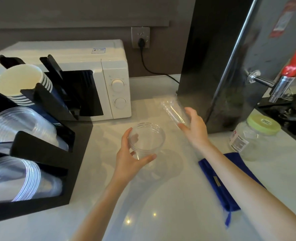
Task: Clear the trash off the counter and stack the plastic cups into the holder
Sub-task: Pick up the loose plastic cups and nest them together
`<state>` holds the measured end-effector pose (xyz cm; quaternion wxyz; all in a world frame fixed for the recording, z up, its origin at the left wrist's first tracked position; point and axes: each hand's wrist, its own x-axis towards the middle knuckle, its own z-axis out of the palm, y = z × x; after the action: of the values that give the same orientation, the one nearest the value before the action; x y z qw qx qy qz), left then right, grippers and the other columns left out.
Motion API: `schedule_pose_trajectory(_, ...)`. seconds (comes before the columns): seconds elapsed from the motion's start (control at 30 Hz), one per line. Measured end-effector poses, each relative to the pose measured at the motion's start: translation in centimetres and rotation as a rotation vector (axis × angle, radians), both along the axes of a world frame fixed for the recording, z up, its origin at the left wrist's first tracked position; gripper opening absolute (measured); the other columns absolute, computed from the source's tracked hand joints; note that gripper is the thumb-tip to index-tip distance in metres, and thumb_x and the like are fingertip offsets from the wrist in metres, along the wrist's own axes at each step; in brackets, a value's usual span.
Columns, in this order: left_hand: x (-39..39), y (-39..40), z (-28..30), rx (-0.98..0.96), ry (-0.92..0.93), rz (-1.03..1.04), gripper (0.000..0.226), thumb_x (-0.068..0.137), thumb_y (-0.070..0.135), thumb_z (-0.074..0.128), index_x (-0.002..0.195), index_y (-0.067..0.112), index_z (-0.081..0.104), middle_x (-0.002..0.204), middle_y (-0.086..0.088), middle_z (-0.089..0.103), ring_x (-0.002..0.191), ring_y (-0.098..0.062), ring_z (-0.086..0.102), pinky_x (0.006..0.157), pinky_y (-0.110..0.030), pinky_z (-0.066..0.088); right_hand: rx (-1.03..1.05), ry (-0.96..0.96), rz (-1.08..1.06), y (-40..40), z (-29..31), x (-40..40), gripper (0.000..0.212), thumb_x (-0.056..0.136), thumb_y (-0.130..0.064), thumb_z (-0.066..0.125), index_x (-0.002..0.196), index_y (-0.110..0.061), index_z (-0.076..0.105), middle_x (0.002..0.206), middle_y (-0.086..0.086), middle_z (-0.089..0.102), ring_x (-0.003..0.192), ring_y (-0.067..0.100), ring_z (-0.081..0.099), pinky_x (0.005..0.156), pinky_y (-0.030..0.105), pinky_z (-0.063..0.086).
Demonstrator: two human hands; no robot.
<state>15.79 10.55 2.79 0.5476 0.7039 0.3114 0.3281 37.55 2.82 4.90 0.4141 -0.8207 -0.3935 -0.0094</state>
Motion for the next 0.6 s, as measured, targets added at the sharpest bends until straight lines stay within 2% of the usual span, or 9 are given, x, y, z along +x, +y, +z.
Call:
schedule_pose_trajectory(0.07,0.0,-0.1,0.1,0.003,0.006,-0.009,0.097,0.055,0.019,0.085,0.128,0.042,0.026,0.122,0.010,0.050,0.116,-0.007,0.046,0.087,-0.013,0.041,0.208,0.223,0.091,-0.4,2.6,-1.6,0.058,0.080,-0.017,0.067,0.131,-0.018,0.038,0.127,0.001,0.053,0.117,0.014,0.048,0.097,0.028,0.038)
schedule_pose_trajectory(0.13,0.1,-0.2,0.3,0.002,0.022,-0.012,0.097,0.055,0.019,0.085,0.127,0.043,0.025,0.121,0.010,0.050,0.114,-0.005,0.047,0.087,-0.014,0.041,0.325,0.359,0.198,-1.1,5.0,-3.2,0.058,0.079,-0.019,0.068,0.129,-0.023,0.040,0.124,-0.001,0.054,0.116,0.011,0.051,0.098,0.026,0.039)
schedule_pose_trajectory(0.27,0.0,-0.2,0.7,-0.004,0.039,-0.012,0.097,0.054,0.021,0.085,0.129,0.041,0.026,0.122,0.010,0.050,0.107,0.006,0.048,0.078,-0.004,0.045,0.312,0.466,0.394,-2.0,7.0,-6.2,0.057,0.077,-0.017,0.070,0.126,-0.025,0.041,0.114,-0.009,0.059,0.111,0.006,0.057,0.095,0.024,0.046)
schedule_pose_trajectory(0.37,-0.1,-0.3,0.8,0.001,0.048,-0.006,0.099,0.056,0.025,0.085,0.133,0.038,0.024,0.124,0.008,0.050,0.109,-0.004,0.049,0.085,-0.014,0.043,0.209,0.427,0.458,-1.9,5.6,-7.9,0.062,0.075,-0.022,0.072,0.127,-0.029,0.039,0.121,-0.006,0.057,0.113,0.004,0.055,0.097,0.025,0.043)
schedule_pose_trajectory(0.43,-0.1,-0.4,0.8,0.002,0.048,-0.008,0.099,0.056,0.027,0.084,0.133,0.038,0.023,0.126,0.008,0.049,0.112,-0.005,0.047,0.089,-0.020,0.040,0.130,0.357,0.488,-2.0,4.6,-8.6,0.062,0.077,-0.025,0.070,0.129,-0.032,0.036,0.124,-0.007,0.055,0.115,0.001,0.052,0.098,0.021,0.039)
schedule_pose_trajectory(0.53,-0.2,-0.5,0.9,0.003,0.048,-0.021,0.100,0.056,0.027,0.084,0.135,0.035,0.022,0.125,0.011,0.048,0.107,0.008,0.048,0.084,-0.012,0.040,0.050,0.211,0.487,-2.0,3.9,-9.1,0.070,0.080,-0.028,0.068,0.135,-0.035,0.024,0.124,-0.007,0.054,0.118,0.002,0.045,0.096,0.015,0.029)
schedule_pose_trajectory(0.6,-0.2,-0.6,1.0,-0.005,0.044,-0.030,0.098,0.057,0.025,0.084,0.133,0.038,0.023,0.119,0.018,0.049,0.101,0.019,0.044,0.079,-0.009,0.042,-0.007,0.053,0.457,-2.0,3.8,-9.0,0.084,0.080,-0.033,0.066,0.140,-0.038,0.007,0.124,-0.004,0.054,0.119,0.008,0.044,0.096,0.020,0.027)
